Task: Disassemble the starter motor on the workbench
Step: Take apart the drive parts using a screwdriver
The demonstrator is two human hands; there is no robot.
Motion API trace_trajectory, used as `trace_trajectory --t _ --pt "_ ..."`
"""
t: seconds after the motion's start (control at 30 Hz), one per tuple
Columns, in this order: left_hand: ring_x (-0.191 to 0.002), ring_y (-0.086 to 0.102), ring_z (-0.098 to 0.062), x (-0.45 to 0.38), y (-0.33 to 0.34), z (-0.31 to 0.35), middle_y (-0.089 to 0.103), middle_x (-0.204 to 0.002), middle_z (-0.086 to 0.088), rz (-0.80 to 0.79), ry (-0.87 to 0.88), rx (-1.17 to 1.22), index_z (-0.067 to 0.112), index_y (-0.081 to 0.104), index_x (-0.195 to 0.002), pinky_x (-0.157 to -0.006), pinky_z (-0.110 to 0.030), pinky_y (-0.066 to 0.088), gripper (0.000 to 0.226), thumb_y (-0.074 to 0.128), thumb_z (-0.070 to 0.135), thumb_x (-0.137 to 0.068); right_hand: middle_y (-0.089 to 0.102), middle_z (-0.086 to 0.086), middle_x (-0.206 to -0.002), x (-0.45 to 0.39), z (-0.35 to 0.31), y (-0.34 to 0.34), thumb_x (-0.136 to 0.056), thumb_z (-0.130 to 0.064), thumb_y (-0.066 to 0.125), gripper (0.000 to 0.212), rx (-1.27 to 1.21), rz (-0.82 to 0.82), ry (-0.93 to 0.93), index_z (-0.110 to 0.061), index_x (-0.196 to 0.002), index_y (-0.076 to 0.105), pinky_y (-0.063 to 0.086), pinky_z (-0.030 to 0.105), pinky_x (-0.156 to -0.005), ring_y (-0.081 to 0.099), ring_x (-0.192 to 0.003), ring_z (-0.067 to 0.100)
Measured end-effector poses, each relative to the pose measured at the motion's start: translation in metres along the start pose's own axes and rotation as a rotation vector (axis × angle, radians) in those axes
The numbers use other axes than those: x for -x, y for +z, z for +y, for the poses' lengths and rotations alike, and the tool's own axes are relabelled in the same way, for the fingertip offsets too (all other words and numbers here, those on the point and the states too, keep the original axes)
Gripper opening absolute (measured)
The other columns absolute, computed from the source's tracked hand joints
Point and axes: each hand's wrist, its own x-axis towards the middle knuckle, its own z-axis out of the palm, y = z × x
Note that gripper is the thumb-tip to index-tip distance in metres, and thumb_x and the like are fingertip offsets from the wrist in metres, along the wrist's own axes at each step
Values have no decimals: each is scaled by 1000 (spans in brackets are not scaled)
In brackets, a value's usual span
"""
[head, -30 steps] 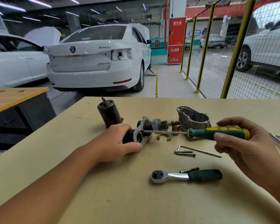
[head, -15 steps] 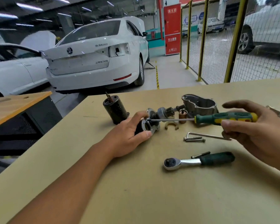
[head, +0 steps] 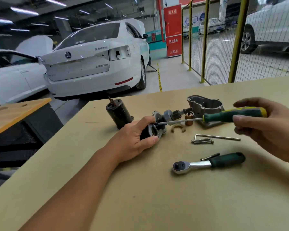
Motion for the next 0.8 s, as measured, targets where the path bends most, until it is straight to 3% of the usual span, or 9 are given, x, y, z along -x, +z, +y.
trace_trajectory --t 0.07,0.23,0.33,0.47,0.53,0.6,0.67,0.8 --pt "-90 57 -3 2 -2 3 57 -100 17 -10 7 -58 55 40 -131 -79 -36 54 46 54 67 -88 73 5 -84 0 2 3 -40 -44 101 75 -8 18 -15 -18 -104 73 58 32 -62 68 -65 25" --pt "-93 60 -12 3 -8 0 59 -108 15 -9 6 -177 59 36 -132 -80 -42 55 51 50 73 -85 68 24 -75 3 -3 13 -74 -53 80 46 97 55 25 -12 -94 72 45 36 -43 53 -49 32" --pt "-94 62 -15 2 -5 -3 59 -110 16 19 13 -203 61 35 -131 -78 -40 54 52 47 78 -83 66 22 -83 10 -9 14 -78 -31 83 33 88 19 32 -10 -101 71 51 37 -53 56 -59 28" --pt "-93 63 -16 2 1 1 60 -112 16 23 -20 -249 59 34 -131 -78 -41 56 57 44 81 -80 63 15 -100 16 -12 9 -68 -6 80 47 0 -9 45 -8 -113 68 58 39 -73 63 -75 27" --pt "-93 63 -17 2 2 6 61 -114 15 17 -21 -254 58 33 -131 -79 -41 56 58 42 82 -79 65 20 -99 17 -13 8 -73 -18 80 41 25 -7 49 -11 -113 69 59 39 -67 63 -72 28" --pt "-94 62 -18 2 1 9 61 -115 14 16 -20 -255 58 32 -131 -81 -40 55 58 42 81 -79 69 23 -91 16 -13 8 -78 -45 74 40 145 20 65 -17 -107 72 55 37 -54 61 -62 30" --pt "-95 62 -17 3 1 11 60 -114 13 10 -21 -247 57 33 -132 -82 -40 55 57 42 80 -80 71 18 -82 12 -12 6 -74 -53 73 41 208 29 72 -21 -100 74 50 35 -48 57 -57 28" --pt "-91 60 -17 5 -2 10 58 -109 12 0 -24 -236 57 35 -132 -80 -42 55 55 44 78 -82 69 11 -86 10 -11 3 -66 -16 82 42 54 7 45 -17 -107 73 59 36 -62 62 -66 26"
